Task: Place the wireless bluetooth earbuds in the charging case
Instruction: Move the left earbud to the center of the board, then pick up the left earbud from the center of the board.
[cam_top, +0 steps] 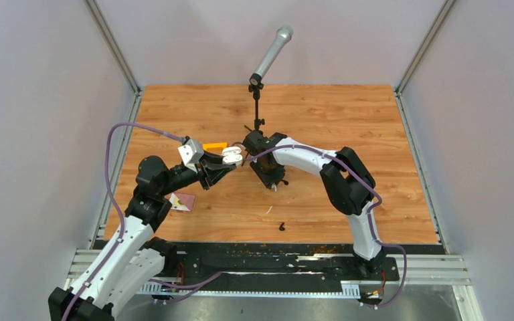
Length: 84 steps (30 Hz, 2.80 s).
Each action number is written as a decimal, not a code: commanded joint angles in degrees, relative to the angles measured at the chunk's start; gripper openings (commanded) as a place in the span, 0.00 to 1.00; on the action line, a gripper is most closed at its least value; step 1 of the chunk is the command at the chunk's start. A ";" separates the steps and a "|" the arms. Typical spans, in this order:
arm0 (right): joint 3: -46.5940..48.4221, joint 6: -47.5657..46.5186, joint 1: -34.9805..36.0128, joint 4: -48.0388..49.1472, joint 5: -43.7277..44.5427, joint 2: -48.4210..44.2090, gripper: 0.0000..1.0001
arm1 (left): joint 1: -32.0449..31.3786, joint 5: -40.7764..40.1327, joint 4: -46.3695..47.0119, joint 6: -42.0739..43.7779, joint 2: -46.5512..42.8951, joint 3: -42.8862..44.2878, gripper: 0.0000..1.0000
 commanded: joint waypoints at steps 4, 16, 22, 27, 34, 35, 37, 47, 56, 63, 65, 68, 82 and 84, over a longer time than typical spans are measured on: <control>-1.05 2.07 0.78 -0.78 2.04 0.33 0.32 | 0.43 0.73 2.85 -0.71 -0.12 2.00 0.00; -1.40 -4.88 -2.23 4.81 -14.58 -2.11 0.10 | 0.43 0.63 1.84 0.28 0.52 2.82 0.00; -10.02 -8.54 -12.00 10.97 -57.05 -7.60 0.19 | 0.42 1.42 0.47 1.34 1.25 4.31 0.00; -15.47 -4.35 -18.81 14.37 -56.23 -8.22 0.21 | 0.42 1.81 0.05 1.84 2.34 5.44 0.00; -8.40 -16.94 -19.24 9.56 -55.29 -10.59 0.20 | 0.43 1.85 -1.64 2.80 2.01 5.75 0.00; -7.24 -21.08 -19.02 7.81 -56.25 -11.07 0.22 | 0.43 1.71 -1.90 2.95 1.81 5.74 0.00; -5.85 -29.05 -18.48 4.79 -55.77 -12.69 0.24 | 0.43 1.39 -2.76 3.36 1.44 5.81 0.00; -27.60 -63.96 -15.86 25.50 -39.42 -29.76 0.40 | 0.86 0.00 -5.37 4.94 0.00 6.56 0.00; -31.13 -85.27 -3.48 33.45 -32.85 -26.24 0.45 | 1.13 -0.42 -4.61 4.67 0.77 6.17 0.00; -26.42 -91.01 -0.23 23.74 -35.28 -20.21 0.50 | 1.73 -0.69 -5.38 4.85 0.28 5.98 0.00; -24.48 -90.00 -0.19 22.05 -34.81 -18.18 0.49 | 1.90 -0.69 -5.40 4.85 0.29 5.98 0.00; -22.07 -88.06 -0.18 21.06 -33.86 -16.06 0.46 | 2.01 -1.20 -5.14 4.77 0.32 5.85 0.00; -14.91 -90.79 0.23 8.99 -34.81 -10.94 0.38 | 2.10 -1.04 -3.31 3.84 0.56 4.78 0.00; -15.70 -91.00 0.48 9.24 -34.18 -11.12 0.38 | 2.10 -1.04 -2.99 3.63 0.70 4.69 0.00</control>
